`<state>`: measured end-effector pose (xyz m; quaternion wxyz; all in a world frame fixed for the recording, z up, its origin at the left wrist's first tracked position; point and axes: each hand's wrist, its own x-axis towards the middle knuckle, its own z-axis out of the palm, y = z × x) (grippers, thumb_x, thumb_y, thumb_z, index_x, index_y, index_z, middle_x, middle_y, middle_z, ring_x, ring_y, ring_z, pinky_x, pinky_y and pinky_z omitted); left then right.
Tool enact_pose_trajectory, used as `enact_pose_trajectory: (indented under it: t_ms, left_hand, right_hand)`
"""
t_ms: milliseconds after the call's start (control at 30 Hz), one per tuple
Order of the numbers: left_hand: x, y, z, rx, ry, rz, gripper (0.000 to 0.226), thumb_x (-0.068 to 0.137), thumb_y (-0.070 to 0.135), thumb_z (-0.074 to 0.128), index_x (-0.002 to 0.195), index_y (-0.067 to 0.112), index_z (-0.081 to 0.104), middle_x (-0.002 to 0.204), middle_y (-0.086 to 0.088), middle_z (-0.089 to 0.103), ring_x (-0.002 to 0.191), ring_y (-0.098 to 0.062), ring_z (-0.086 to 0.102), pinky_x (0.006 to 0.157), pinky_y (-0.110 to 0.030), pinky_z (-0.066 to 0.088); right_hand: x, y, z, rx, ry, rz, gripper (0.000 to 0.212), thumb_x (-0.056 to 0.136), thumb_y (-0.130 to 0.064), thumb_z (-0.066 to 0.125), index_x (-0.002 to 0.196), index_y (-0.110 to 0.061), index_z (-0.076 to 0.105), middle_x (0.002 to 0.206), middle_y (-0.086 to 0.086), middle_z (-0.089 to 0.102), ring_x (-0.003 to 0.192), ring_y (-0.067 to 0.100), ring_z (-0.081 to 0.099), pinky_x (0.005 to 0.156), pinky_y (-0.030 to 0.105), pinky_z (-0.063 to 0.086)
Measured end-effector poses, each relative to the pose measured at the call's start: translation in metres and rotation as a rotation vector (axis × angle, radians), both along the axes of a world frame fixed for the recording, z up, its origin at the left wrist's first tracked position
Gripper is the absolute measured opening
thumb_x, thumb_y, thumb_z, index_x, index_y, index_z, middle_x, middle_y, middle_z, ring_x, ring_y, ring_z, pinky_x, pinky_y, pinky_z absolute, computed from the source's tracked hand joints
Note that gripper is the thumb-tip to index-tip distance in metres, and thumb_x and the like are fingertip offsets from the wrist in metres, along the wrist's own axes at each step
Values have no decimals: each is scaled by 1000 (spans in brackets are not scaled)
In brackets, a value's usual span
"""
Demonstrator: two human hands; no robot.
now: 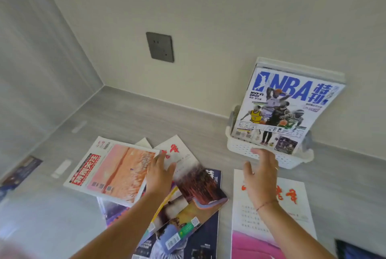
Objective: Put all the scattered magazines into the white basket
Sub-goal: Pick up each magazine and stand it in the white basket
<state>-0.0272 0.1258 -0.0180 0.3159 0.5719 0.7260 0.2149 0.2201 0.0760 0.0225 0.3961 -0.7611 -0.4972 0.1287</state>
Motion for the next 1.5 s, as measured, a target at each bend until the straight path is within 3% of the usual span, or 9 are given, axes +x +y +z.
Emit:
enact_pose_trajectory:
  t_ms: [200,300,467,735,935,1102,1302,1436,1502]
  left_hand:
    - [-95,-71,-14,-53,28,321,51,91,21,55,139,10,41,145,-15,40,124,-33,45,107,-48,36]
    - [-128,-85,-12,-83,-89,502,53,91,27,56,139,10,40,143,-18,41,123,-35,46,103,-49,39]
    - [-156,-88,-12,-88,-384,758,54,91,33,54,139,12,38,139,-13,47,122,-30,49,91,-35,39]
    - [-178,-44,-2,-48,-819,898,46,93,19,53,135,12,35,126,-14,54,100,-24,56,83,-37,45]
    - [-191,-23,-9,-82,-858,922,27,89,24,60,110,14,44,113,-10,64,97,-30,66,88,-50,53]
    - [-190,-18,-13,-115,-886,782,24,92,18,56,114,12,55,101,-10,70,86,-25,69,68,-37,58]
    - [-170,-14,3,10,-830,553,21,95,8,46,111,20,54,103,-3,68,92,-20,67,67,-32,58]
    - [-154,-9,34,62,-769,289,20,97,14,44,112,18,57,107,-5,70,95,-25,69,80,-43,58]
    - [-142,-6,51,61,-762,167,19,97,16,45,108,21,59,105,-2,72,95,-24,70,80,-42,58]
  right_hand:
    - [-109,-1,-26,-270,67,453,34,86,-20,58,119,-15,50,124,5,51,117,23,50,96,33,44]
    - [-150,17,-28,-331,103,588,45,87,-24,59,128,-15,44,134,5,46,125,20,46,103,32,41]
    - [-198,64,-29,-377,-97,778,55,87,-26,59,135,-13,37,142,6,41,129,24,42,105,37,40]
    - [-225,118,-43,-562,-378,921,76,88,-43,53,148,-20,14,159,2,12,144,23,19,116,39,25]
    - [-228,114,-57,-546,-457,888,71,85,-52,51,144,-21,24,152,2,28,138,25,30,111,43,32]
    - [-225,86,-68,-492,-469,851,66,84,-54,51,140,-25,31,153,1,24,142,25,21,113,44,25]
    - [-211,73,-67,-481,-216,783,64,85,-50,53,139,-23,32,149,-1,32,138,21,31,111,41,33]
    - [-196,87,-40,-369,404,662,40,84,-25,64,120,-29,46,117,-10,58,114,15,54,92,32,48]
    - [-182,97,-23,-355,711,586,36,86,-14,62,119,-21,50,113,-2,63,109,19,59,93,37,49]
